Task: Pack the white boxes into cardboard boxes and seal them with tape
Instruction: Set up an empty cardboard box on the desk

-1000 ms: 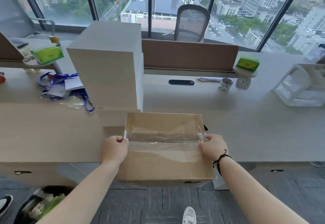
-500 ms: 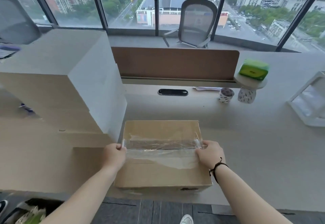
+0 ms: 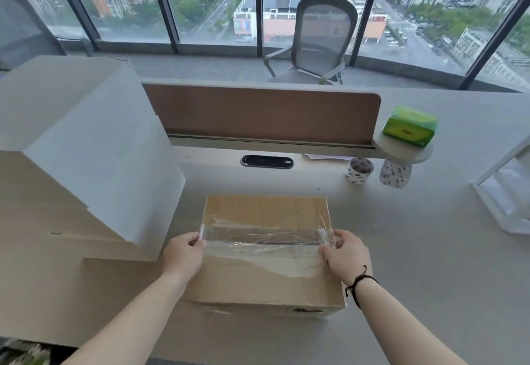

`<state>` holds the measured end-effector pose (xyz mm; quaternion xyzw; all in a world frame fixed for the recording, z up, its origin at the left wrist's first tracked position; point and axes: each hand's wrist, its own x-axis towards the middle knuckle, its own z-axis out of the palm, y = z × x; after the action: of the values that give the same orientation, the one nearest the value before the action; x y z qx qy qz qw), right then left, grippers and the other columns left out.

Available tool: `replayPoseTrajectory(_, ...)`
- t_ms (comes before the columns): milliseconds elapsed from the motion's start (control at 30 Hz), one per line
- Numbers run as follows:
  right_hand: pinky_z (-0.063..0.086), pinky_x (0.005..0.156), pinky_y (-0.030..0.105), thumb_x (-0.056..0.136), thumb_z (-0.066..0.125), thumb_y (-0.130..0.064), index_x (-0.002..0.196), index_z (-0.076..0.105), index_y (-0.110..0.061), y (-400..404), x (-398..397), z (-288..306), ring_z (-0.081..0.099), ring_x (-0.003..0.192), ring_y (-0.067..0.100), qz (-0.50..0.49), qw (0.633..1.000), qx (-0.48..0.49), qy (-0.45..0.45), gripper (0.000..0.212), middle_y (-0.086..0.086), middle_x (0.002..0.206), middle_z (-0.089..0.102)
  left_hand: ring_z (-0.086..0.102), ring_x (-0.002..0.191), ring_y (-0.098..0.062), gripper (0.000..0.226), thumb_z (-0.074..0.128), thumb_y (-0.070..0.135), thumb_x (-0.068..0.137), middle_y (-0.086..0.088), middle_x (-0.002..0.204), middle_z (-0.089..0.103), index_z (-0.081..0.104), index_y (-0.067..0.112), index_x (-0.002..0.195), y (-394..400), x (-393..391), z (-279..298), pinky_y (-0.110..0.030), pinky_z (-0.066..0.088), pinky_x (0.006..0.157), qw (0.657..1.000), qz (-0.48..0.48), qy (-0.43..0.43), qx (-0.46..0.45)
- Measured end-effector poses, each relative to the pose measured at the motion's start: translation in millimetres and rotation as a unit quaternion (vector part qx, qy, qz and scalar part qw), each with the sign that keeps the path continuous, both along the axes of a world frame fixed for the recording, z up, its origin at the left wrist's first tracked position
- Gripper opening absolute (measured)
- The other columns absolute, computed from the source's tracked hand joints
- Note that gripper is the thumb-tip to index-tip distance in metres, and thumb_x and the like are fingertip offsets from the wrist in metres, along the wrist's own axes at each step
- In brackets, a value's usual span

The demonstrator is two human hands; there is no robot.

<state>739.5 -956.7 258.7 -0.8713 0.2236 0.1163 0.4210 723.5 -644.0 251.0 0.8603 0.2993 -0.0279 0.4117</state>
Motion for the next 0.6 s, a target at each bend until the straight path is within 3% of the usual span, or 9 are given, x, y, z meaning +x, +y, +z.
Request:
replayPoseTrajectory(100,0.045,0.085,0.032,0.083,0.073,-0.024,0.13,0.053,-0.017,-2,2,-5,0.06,0.104,0.027,-0.013,1.0,0.005,0.0,0.052,0.007,0.116,0.067,0.061,0.087,-0.031,0.022,0.063,0.012,0.094,-0.007,0.085,0.07,0.065,0.026,0.077,1,7,-7,-0.041,0.05,0.082,1.0,-0.016,-0.016,-0.004)
replayPoseTrajectory(167,0.043,0.078,0.033,0.086,0.07,-0.025,0.121,0.049,-0.018,-2,1,-8,0.058,0.094,0.027,-0.012,1.0,-0.003,-0.009,0.042,0.007,0.109,0.066,0.064,0.1,-0.029,0.017,0.061,0.013,0.097,-0.007,0.104,0.075,0.077,0.019,0.101,3,5,-9,-0.04,0.05,0.088,1.0,-0.021,-0.018,-0.013)
replayPoseTrajectory(267,0.045,0.075,0.036,0.091,0.061,-0.023,0.114,0.049,-0.02,4,-6,-8,0.056,0.092,0.029,0.054,0.994,-0.081,-0.045,0.025,0.007,0.111,0.062,0.063,0.11,-0.022,0.031,0.059,0.014,0.099,0.002,0.119,0.071,0.069,0.023,0.127,9,-1,-12,-0.038,0.048,0.096,0.997,-0.06,-0.036,-0.029)
replayPoseTrajectory(333,0.05,0.084,0.039,0.087,0.064,-0.023,0.116,0.058,-0.022,13,-11,-12,0.057,0.109,0.033,0.139,0.964,-0.203,-0.101,0.029,0.011,0.133,0.056,0.058,0.12,-0.024,0.043,0.059,0.013,0.096,0.001,0.123,0.065,0.06,0.032,0.135,12,-8,-15,-0.041,0.047,0.101,0.992,-0.118,-0.044,0.024)
replayPoseTrajectory(400,0.048,0.098,0.044,0.081,0.07,-0.036,0.114,0.067,-0.025,27,-13,-13,0.053,0.123,0.035,0.221,0.921,-0.285,-0.148,0.035,0.013,0.138,0.054,0.045,0.132,-0.029,0.052,0.062,0.018,0.094,-0.007,0.14,0.052,0.054,0.031,0.143,10,-13,-12,-0.043,0.04,0.109,0.974,-0.177,-0.025,0.137)
replayPoseTrajectory(500,0.032,0.112,0.043,0.082,0.052,-0.062,0.112,0.065,-0.029,54,-14,-1,0.05,0.122,0.029,0.338,0.877,-0.325,-0.106,0.047,0.001,0.122,0.057,0.026,0.147,-0.027,0.053,0.056,0.046,0.096,-0.001,0.16,0.034,0.049,0.034,0.147,-2,-12,1,-0.041,0.028,0.118,0.915,-0.295,0.003,0.275)
replayPoseTrajectory(600,0.032,0.108,0.04,0.081,0.047,-0.077,0.127,0.054,-0.031,69,-12,3,0.044,0.124,0.025,0.379,0.866,-0.324,-0.042,0.065,-0.003,0.129,0.048,0.011,0.154,-0.024,0.064,0.039,0.06,0.099,0.005,0.166,0.02,0.033,0.032,0.156,-9,-10,5,-0.041,0.014,0.124,0.882,-0.357,0.076,0.299)
